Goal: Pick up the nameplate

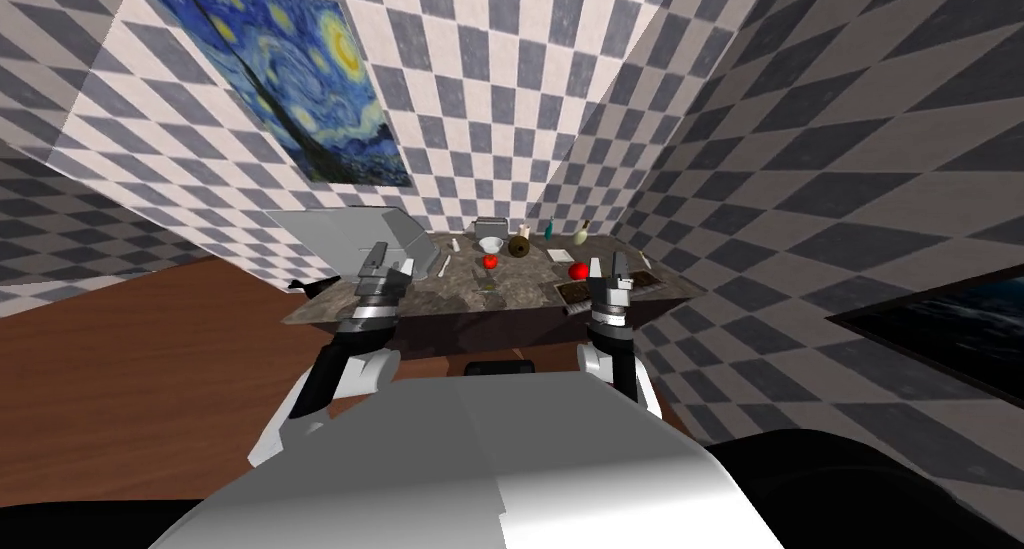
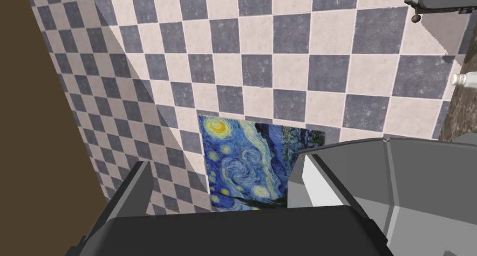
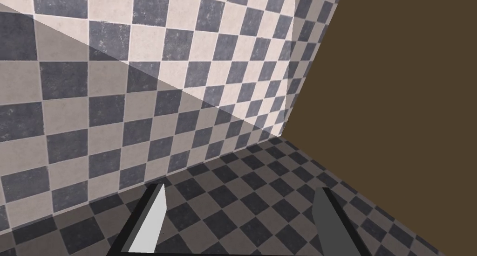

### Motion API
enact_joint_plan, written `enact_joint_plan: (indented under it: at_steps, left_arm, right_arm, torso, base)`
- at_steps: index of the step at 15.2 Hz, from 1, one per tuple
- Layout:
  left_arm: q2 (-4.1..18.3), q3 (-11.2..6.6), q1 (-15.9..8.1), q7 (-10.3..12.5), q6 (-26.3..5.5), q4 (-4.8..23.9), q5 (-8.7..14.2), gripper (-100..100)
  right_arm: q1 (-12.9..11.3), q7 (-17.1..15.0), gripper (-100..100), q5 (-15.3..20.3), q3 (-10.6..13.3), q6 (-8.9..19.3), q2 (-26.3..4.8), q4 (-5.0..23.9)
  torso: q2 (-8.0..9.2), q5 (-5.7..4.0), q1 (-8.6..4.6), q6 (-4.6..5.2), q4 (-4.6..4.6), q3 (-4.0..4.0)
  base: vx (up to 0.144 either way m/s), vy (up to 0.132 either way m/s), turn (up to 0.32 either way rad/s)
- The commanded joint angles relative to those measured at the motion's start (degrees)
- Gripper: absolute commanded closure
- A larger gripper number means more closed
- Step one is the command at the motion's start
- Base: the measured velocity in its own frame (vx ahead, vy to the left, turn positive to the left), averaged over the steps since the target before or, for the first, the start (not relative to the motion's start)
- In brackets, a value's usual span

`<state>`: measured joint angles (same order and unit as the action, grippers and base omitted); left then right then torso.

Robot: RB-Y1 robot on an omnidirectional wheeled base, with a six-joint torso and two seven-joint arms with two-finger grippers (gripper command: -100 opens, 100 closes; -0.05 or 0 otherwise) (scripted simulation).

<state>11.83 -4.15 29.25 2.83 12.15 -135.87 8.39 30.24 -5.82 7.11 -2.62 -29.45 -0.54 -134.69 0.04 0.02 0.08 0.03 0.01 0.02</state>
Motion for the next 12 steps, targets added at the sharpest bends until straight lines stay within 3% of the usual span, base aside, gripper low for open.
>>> enact_joint_plan:
  at_steps: [1, 4, 6, 9, 11, 12]
  left_arm:
    - [1.0, -0.89, 0.0, 1.0, -2.3, 0.1, 0.7, -100]
    - [2.7, -2.93, 0.0, 3.2, -6.3, 0.1, 2.2, -100]
    - [2.7, -2.93, 0.0, 3.2, -7.5, 0.1, 2.2, -100]
    - [3.9, -5.20, 0.2, 5.8, -12.0, 0.1, 3.9, -100]
    - [3.9, -5.20, 0.2, 5.8, -13.3, 0.1, 3.9, -100]
    - [4.3, -6.40, 0.2, 7.2, -15.3, 0.1, 4.9, -100]
  right_arm:
    - [0.0, 0.0, 0, 0.0, 0.0, 0.0, 0.0, 0.0]
    - [0.0, 0.0, 0, 0.0, 0.0, 0.0, 0.0, 0.0]
    - [0.0, 0.0, 0, 0.0, 0.0, 0.0, 0.0, 0.0]
    - [0.0, 0.0, 0, 0.0, 0.0, 0.0, 0.0, 0.0]
    - [0.0, 0.0, 0, 0.0, 0.0, 0.0, 0.0, 0.0]
    - [0.0, 0.0, 0, 0.0, 0.0, 0.0, 0.0, 0.0]
  torso:
    - [0.00, 0.00, 0.00, 0.00, 0.00, 0.00]
    - [-0.04, 0.00, 0.01, 0.00, -0.01, -0.02]
    - [-0.04, 0.00, 0.01, -0.02, -0.01, -0.03]
    - [-0.06, 0.00, -0.01, -0.01, -0.01, -0.03]
    - [-0.06, 0.00, 0.00, -0.01, -0.01, -0.04]
    - [-0.06, 0.01, 0.01, -0.04, -0.01, -0.03]
  base:
    - [-0.004, 0.011, -0.181]
    - [-0.002, 0.013, -0.265]
    - [-0.001, 0.015, -0.119]
    - [0.001, 0.008, -0.267]
    - [0.000, 0.017, -0.148]
    - [0.002, 0.008, -0.171]
